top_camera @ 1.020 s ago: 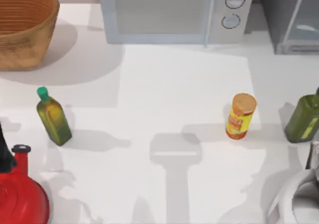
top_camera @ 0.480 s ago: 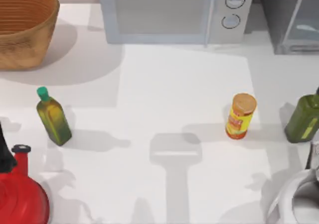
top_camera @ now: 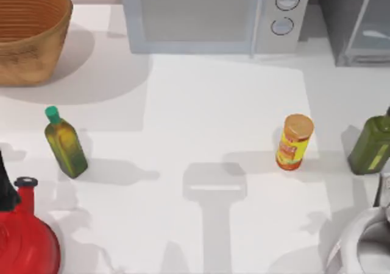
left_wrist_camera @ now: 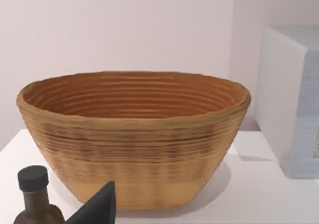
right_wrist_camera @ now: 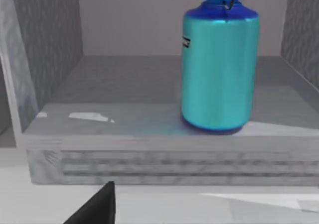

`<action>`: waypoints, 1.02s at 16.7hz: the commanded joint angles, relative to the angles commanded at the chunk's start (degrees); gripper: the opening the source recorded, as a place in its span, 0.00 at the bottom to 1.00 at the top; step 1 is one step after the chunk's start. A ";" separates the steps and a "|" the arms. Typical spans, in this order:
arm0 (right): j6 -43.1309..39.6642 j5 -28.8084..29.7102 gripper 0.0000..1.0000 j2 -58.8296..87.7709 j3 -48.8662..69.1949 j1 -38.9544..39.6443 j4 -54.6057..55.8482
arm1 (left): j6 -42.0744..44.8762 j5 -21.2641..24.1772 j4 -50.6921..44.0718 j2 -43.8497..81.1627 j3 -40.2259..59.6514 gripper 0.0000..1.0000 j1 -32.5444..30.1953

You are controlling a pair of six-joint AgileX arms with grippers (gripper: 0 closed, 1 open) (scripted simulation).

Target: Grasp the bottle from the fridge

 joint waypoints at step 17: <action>-0.91 12.26 1.00 20.73 40.08 11.22 -19.19 | 0.00 0.00 0.00 0.00 0.00 1.00 0.00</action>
